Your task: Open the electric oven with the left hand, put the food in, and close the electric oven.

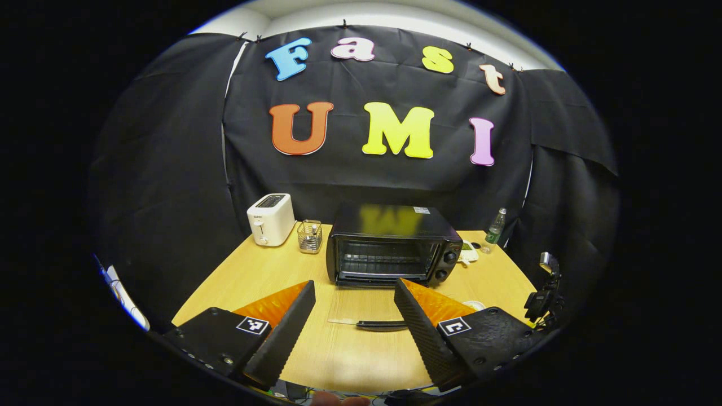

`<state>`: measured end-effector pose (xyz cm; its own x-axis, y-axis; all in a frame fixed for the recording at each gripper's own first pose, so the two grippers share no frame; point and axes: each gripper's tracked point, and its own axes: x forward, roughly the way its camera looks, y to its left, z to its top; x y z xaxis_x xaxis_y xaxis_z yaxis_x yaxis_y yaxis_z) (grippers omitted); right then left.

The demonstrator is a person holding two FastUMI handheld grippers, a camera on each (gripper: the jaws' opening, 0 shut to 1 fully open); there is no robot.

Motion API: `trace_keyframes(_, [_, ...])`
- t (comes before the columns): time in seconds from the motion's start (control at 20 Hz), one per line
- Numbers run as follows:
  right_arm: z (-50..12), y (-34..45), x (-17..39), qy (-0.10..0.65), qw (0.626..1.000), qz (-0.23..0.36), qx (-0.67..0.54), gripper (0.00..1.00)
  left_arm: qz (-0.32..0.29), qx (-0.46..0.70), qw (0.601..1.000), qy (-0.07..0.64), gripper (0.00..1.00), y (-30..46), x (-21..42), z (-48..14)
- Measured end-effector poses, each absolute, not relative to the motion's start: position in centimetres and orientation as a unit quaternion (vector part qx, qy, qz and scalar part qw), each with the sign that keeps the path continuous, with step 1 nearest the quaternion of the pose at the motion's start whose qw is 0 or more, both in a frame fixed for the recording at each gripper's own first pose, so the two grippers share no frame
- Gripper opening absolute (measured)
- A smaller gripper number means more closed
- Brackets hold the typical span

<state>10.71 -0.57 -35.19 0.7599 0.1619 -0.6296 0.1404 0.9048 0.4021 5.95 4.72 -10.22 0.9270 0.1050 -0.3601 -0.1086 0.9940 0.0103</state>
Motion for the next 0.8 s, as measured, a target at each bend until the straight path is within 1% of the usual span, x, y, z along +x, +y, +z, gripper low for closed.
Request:
trace_keyframes(0.2, [-33.3,5.6,13.1,0.310,0.912,0.012,0.269,0.59,0.040,0.005,0.982,0.185,0.93,8.2,4.6,-10.1])
trace_keyframes(0.45, [-31.5,10.8,19.7,0.270,0.905,0.003,0.329,0.58,0.043,0.005,0.981,0.189,0.93,12.3,2.8,-10.3])
trace_keyframes(0.8, [-32.4,11.6,29.4,0.225,0.885,-0.067,0.403,0.58,0.064,0.003,0.975,0.215,0.93,16.2,1.3,-12.1])
